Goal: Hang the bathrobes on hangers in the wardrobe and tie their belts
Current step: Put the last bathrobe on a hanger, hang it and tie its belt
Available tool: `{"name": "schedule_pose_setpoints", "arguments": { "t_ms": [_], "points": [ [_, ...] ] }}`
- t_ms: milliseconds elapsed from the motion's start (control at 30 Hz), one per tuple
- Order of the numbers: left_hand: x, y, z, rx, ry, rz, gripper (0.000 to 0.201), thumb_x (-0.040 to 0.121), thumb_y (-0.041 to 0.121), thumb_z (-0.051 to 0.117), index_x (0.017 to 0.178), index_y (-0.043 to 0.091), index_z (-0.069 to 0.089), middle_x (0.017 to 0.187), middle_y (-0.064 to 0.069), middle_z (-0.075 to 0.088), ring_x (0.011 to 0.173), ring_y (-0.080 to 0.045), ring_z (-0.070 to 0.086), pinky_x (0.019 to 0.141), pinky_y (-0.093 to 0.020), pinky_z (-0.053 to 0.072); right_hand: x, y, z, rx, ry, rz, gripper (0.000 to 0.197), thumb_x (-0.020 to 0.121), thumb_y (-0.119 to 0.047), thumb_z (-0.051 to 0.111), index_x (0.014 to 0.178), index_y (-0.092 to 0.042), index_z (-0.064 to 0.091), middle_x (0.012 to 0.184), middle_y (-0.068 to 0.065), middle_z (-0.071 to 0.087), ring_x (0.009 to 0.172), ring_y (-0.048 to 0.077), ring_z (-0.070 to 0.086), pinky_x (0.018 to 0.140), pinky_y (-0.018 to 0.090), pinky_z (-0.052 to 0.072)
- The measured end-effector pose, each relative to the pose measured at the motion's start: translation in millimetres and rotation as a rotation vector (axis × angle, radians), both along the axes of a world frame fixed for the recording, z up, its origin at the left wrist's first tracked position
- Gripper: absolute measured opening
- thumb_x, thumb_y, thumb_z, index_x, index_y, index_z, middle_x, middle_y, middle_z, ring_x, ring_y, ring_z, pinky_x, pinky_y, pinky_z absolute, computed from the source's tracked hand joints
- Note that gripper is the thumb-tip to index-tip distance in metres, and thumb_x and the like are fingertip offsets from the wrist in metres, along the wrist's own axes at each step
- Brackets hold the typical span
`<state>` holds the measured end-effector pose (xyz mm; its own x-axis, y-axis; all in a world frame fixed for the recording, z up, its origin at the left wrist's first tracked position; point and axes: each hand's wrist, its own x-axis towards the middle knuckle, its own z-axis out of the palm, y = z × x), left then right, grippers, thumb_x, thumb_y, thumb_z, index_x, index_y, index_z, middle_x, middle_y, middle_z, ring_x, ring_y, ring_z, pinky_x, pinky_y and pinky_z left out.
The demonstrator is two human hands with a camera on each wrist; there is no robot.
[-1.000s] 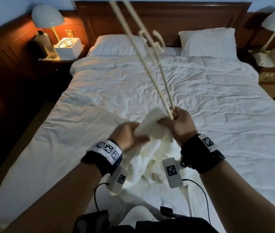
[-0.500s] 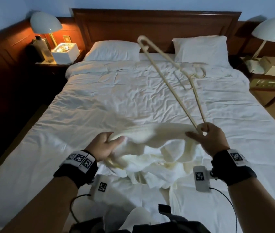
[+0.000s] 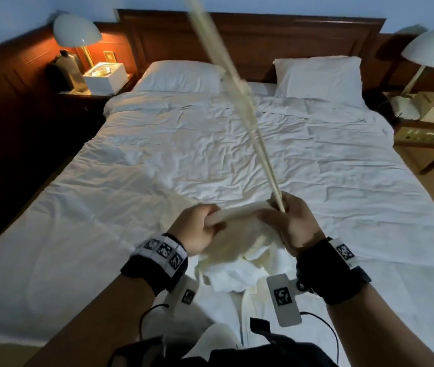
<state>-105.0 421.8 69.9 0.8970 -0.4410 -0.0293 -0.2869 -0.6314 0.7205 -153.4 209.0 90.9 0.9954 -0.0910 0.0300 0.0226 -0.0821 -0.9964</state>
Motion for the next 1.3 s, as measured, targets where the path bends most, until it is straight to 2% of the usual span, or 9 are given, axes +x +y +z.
{"name": "schedule_pose_setpoints", "arguments": {
  "t_ms": [100,433,633,767,867,933,1100,1200,1300],
  "points": [
    [-11,7,-45,0.211,0.009,0.109,0.012,0.091,0.026,0.055,0.080,0.024,0.057,0.078,0.004,0.060,0.075,-0.019,0.059,0.068,-0.030,0.041,0,-24,-1,0.248,0.050,-0.151,0.038,0.069,0.000,0.066,0.053,-0.024,0.041,0.051,0.001,0.034,0.048,0.018,0.036,0.048,0.028,0.035],
    [-18,-17,-13,-0.421,0.211,0.173,0.024,0.072,0.040,0.062,0.075,0.018,0.069,0.063,0.007,0.061,0.060,-0.008,0.053,0.059,-0.023,0.041,-34,-97,-45,-0.323,0.246,-0.270,0.050,0.061,-0.047,0.069,0.067,-0.001,0.049,0.057,0.002,0.046,0.055,0.015,0.044,0.056,0.033,0.036],
    [-19,-41,25,-0.742,0.396,0.172,0.024,0.081,0.017,0.062,0.100,0.008,0.073,0.104,-0.014,0.072,0.103,-0.027,0.066,0.095,-0.038,0.046,-45,-78,-46,-0.413,0.152,-0.302,0.055,0.072,-0.050,0.079,0.062,-0.019,0.034,0.049,-0.015,0.041,0.048,0.004,0.036,0.048,0.017,0.030],
    [-10,-32,24,-0.626,0.279,0.200,0.035,0.074,0.007,0.054,0.106,0.020,0.061,0.087,-0.005,0.065,0.076,-0.020,0.058,0.076,-0.035,0.042,-50,-92,-41,-0.388,0.095,-0.204,0.070,0.058,-0.069,0.072,0.075,-0.005,0.051,0.063,-0.001,0.054,0.059,0.009,0.049,0.058,0.022,0.040],
    [-9,-25,25,-0.469,0.225,0.091,0.045,0.076,-0.009,0.044,0.099,0.022,0.066,0.098,-0.002,0.068,0.088,-0.024,0.062,0.081,-0.036,0.045,-47,-84,-37,-0.098,0.176,-0.010,0.062,0.060,-0.060,0.078,0.082,-0.007,0.052,0.074,0.011,0.065,0.073,0.022,0.062,0.069,0.033,0.049],
    [-9,-25,24,-0.359,0.188,0.064,0.045,0.079,-0.012,0.042,0.085,0.021,0.071,0.100,0.003,0.071,0.097,-0.022,0.064,0.088,-0.027,0.047,-35,-69,-38,0.060,0.221,-0.017,0.050,0.072,-0.057,0.073,0.075,-0.012,0.051,0.061,0.006,0.059,0.061,0.026,0.055,0.063,0.041,0.047],
    [-8,-20,13,-0.299,0.149,0.208,0.036,0.083,-0.003,0.047,0.076,0.023,0.070,0.063,0.010,0.065,0.049,-0.016,0.041,0.051,-0.024,0.033,-10,-50,-25,0.047,0.093,-0.159,0.032,0.103,-0.027,0.042,0.077,-0.009,0.051,0.047,0.000,0.034,0.038,0.018,0.033,0.045,0.033,0.038],
    [-7,-9,13,-0.346,0.148,0.204,0.011,0.074,0.017,0.063,0.082,0.024,0.065,0.073,0.012,0.062,0.063,-0.011,0.050,0.059,-0.023,0.040,-11,-62,-29,0.155,0.060,-0.171,0.026,0.103,-0.019,0.040,0.089,-0.009,0.060,0.056,0.010,0.035,0.045,0.021,0.037,0.052,0.038,0.050],
    [-2,2,3,0.002,-0.078,0.048,0.023,0.075,0.019,0.072,0.092,0.028,0.058,0.092,0.009,0.062,0.084,-0.009,0.058,0.078,-0.021,0.045,-8,-75,-43,-0.116,0.160,-0.295,0.023,0.102,-0.015,0.041,0.094,-0.018,0.063,0.067,0.009,0.051,0.057,0.021,0.048,0.062,0.036,0.046]
  ]
}}
